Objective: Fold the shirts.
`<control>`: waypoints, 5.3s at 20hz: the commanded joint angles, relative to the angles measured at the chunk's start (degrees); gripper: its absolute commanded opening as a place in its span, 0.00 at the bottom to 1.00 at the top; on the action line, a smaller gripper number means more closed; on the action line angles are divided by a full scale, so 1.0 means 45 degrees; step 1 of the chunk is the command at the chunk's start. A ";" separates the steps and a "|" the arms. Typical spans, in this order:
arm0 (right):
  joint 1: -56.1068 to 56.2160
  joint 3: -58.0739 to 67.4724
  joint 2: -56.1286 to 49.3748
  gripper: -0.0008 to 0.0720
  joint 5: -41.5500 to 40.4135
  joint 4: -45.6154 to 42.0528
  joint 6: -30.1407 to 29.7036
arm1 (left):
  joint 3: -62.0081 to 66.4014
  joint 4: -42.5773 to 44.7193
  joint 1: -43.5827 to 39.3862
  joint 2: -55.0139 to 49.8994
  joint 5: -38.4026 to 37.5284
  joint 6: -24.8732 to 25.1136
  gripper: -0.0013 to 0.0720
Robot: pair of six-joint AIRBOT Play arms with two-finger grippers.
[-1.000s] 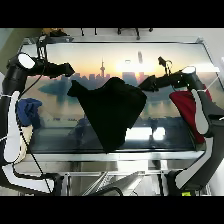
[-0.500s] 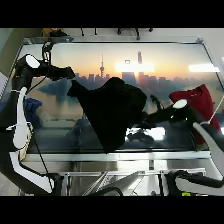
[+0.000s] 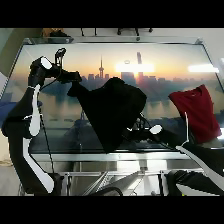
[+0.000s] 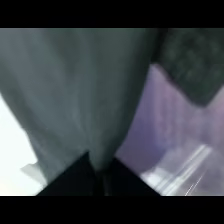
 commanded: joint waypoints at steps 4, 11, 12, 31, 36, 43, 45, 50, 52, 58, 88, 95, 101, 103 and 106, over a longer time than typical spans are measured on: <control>0.0432 0.1059 -0.0121 0.04 -0.0593 0.0840 -0.1943 | 0.0151 0.0063 -0.0029 -0.0209 -0.0359 0.0253 0.33; 0.0039 0.1423 0.0549 0.04 0.0058 0.0500 -0.1933 | 0.0151 0.0068 -0.0019 -0.0209 -0.0743 0.0262 0.35; 0.0039 0.1423 0.0568 0.04 0.0039 0.0505 -0.1933 | 0.0151 0.0073 -0.0019 -0.0209 -0.0942 0.0243 0.37; -1.0559 0.5654 0.0976 0.04 0.4809 -0.2560 -0.4255 | -0.2365 0.0782 0.0486 0.3070 -0.4435 -0.1545 0.03; -1.1273 0.7203 -0.0617 0.04 0.6275 -0.2555 -0.4847 | -0.6251 -0.0272 -0.0408 0.5353 -0.5799 -0.1564 0.03; -1.1264 0.7208 -0.1350 0.45 0.6912 -0.2565 -0.4901 | -0.8417 -0.0282 0.0597 0.6339 -0.4007 -0.1350 0.04; -1.1628 0.7213 -0.1088 0.59 0.6926 -0.2613 -0.4949 | -0.8218 -0.0277 0.1180 0.6339 -0.3876 -0.1297 0.51; -1.2891 0.7116 -0.0384 0.89 0.8296 -0.4906 -0.4454 | -0.7431 -0.0301 0.2599 0.6348 -0.4435 -0.0180 0.97; -1.2837 0.6577 -0.0389 0.89 0.8714 -0.4925 -0.4600 | -0.7762 -0.0374 0.2642 0.6348 -0.4192 0.0661 0.97; -1.2575 0.5003 -0.1035 0.89 0.8233 -0.4896 -0.5066 | -0.8752 -0.0437 0.1370 0.6105 -0.1647 0.1564 0.97; -1.1317 0.8626 -0.0359 0.04 1.1016 0.3133 -0.6844 | -0.4303 -0.6912 0.0189 0.4527 -0.5003 0.2327 0.03; -1.3595 1.6014 0.2832 0.04 1.0622 0.2312 -0.5668 | 0.0253 -0.9986 0.3026 1.0928 -0.2492 0.1520 0.03; -1.2060 1.4076 0.3366 0.04 1.1434 0.0053 -0.3949 | -0.4342 -0.6625 0.2346 1.3532 -0.2827 0.1462 0.03; -1.1079 1.2138 0.3317 0.04 1.1511 -0.0087 -0.3910 | -0.7082 -0.6596 0.1991 1.3653 -0.2244 0.1899 0.03; -0.9515 0.8641 0.3322 0.04 1.1113 -0.0865 -0.3910 | -1.0365 -0.6596 0.1831 1.3299 -0.1258 0.2414 0.03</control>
